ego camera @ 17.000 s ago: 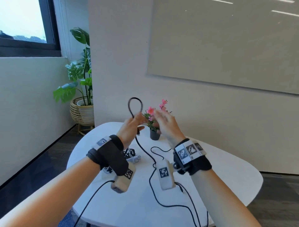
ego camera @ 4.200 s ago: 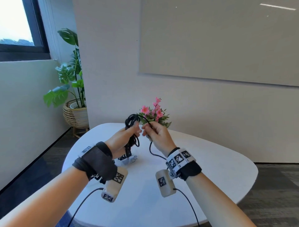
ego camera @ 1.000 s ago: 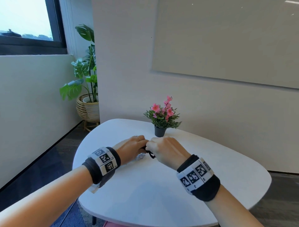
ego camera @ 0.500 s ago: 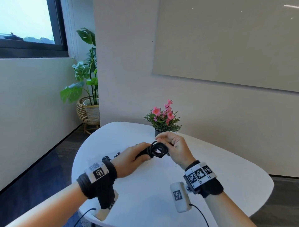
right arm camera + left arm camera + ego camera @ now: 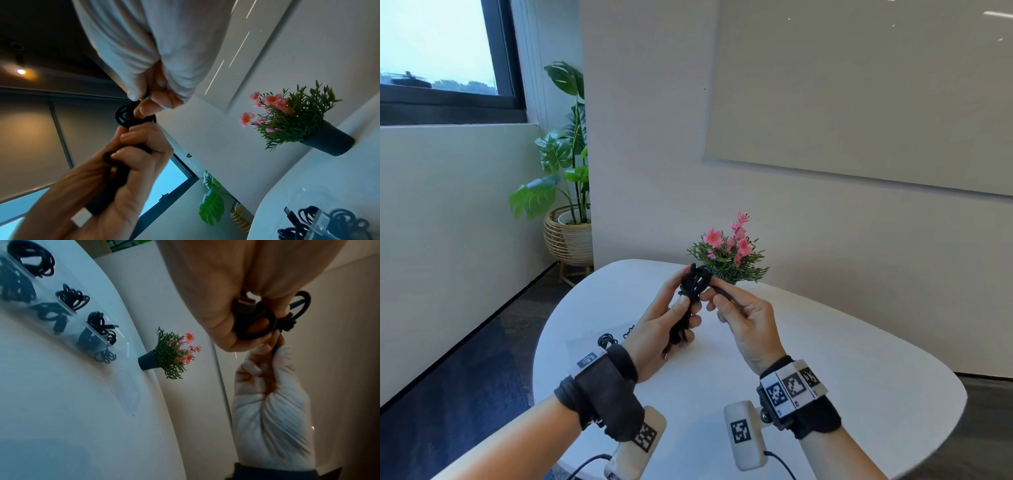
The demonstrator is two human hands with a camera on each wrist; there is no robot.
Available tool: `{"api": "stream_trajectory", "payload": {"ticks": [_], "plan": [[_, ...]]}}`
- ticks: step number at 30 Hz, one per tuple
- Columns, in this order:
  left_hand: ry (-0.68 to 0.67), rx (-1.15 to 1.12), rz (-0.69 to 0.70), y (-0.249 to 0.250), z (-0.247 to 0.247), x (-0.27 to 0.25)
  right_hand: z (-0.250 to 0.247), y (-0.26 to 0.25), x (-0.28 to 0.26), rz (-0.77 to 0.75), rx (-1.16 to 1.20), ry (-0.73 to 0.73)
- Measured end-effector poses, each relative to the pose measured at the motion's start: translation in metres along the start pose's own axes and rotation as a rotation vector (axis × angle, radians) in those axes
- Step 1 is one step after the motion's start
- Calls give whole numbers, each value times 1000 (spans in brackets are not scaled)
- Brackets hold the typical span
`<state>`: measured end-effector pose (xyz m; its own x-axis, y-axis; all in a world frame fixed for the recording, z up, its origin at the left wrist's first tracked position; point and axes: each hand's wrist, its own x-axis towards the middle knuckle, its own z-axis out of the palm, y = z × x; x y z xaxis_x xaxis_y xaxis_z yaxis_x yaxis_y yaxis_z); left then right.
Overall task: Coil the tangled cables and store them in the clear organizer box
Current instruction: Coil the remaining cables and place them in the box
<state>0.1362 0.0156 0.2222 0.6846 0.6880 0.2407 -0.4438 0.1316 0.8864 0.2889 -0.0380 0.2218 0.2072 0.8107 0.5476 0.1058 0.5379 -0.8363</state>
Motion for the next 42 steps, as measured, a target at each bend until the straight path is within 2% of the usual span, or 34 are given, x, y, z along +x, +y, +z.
{"api": "stream_trajectory", "payload": {"ticks": [7,11,17,23,26,29,32,35,38,42], "plan": [[20,-151,-52,5,2,1,5,-1,2,-72,-66,41],[21,-57,-40,3,3,-4,7,3,3,-140,-39,152],[150,-10,-45,-4,6,-4,12,4,2,-87,114,213],[232,-11,-72,-4,-3,-3,16,12,0,2,18,165],[244,-111,-102,-8,-6,-4,21,13,2,33,-27,125],[232,-245,-122,-9,-12,-4,26,15,1,80,-39,21],[215,-292,-139,-6,-17,-5,31,16,-1,90,-26,-32],[206,-285,-138,-4,-18,-7,37,15,0,64,-40,50],[216,-291,-100,-2,-18,-8,38,15,5,135,32,194],[229,-330,-79,0,-20,-7,41,13,10,180,131,269]]}}
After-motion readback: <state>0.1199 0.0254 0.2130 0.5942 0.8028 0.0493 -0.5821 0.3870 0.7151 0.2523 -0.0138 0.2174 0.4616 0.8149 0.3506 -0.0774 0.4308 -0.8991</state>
